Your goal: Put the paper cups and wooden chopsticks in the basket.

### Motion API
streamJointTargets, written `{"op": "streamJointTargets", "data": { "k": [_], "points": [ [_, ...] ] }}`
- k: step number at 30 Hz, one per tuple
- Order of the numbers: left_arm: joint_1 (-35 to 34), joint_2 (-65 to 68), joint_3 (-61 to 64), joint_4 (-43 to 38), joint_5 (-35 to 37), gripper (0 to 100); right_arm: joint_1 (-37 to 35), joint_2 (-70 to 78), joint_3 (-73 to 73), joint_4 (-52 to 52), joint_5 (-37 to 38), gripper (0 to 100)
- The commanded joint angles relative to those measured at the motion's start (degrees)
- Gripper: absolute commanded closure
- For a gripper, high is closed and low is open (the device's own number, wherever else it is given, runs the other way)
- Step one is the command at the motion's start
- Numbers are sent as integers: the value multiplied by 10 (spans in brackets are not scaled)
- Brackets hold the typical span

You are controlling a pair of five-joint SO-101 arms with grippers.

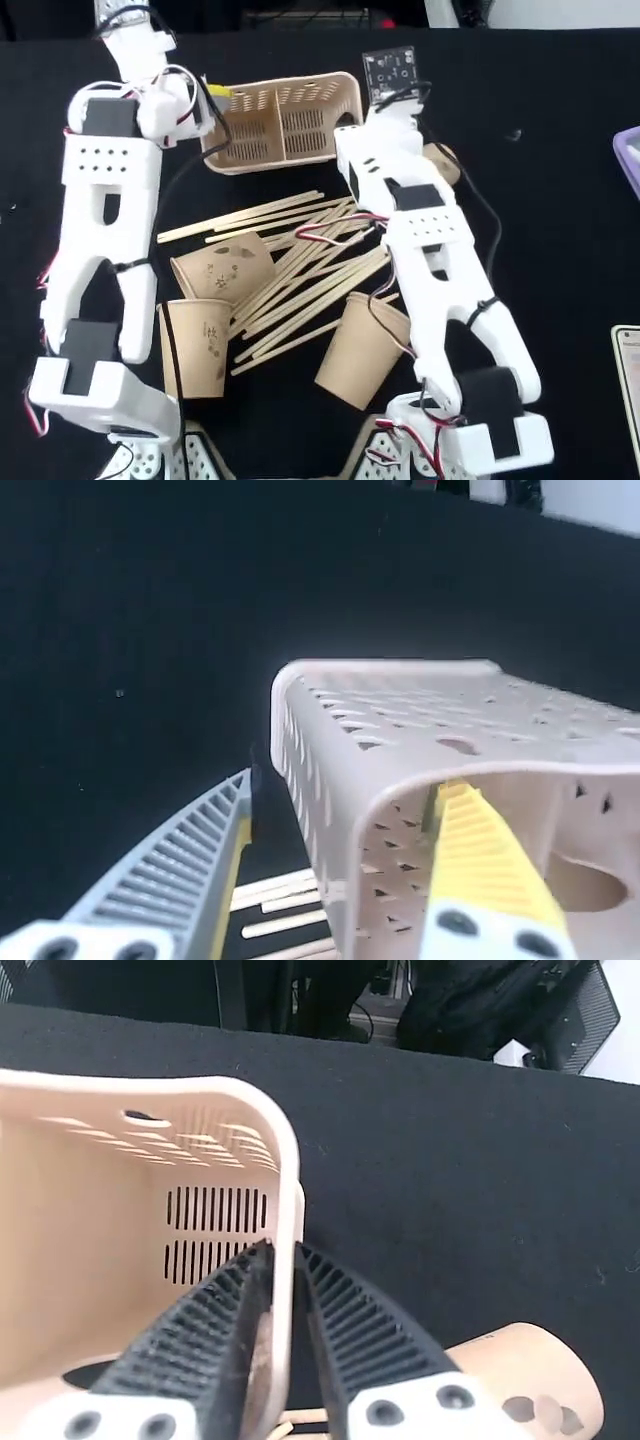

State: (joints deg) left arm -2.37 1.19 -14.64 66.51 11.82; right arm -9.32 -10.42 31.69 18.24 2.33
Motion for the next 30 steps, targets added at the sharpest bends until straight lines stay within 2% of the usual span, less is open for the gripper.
{"op": "streamJointTargets", "data": {
  "k": [1,6,10,11,17,24,30],
  "points": [
    [-6,-4,11,-11,-4,712,-11,3,-44,11,-5,988],
    [-5,-4,16,18,-4,743,-12,8,-47,11,-5,988],
    [-5,3,20,24,-5,957,-12,8,-45,11,-5,988],
    [-6,3,21,24,-5,978,-12,8,-45,12,-5,988],
    [-4,-7,-7,32,31,970,-33,1,-50,42,-6,988],
    [-8,0,-74,179,10,970,-39,-22,-95,198,-6,988],
    [-9,9,-109,265,-9,970,-41,-49,-104,250,-9,988]
  ]
}}
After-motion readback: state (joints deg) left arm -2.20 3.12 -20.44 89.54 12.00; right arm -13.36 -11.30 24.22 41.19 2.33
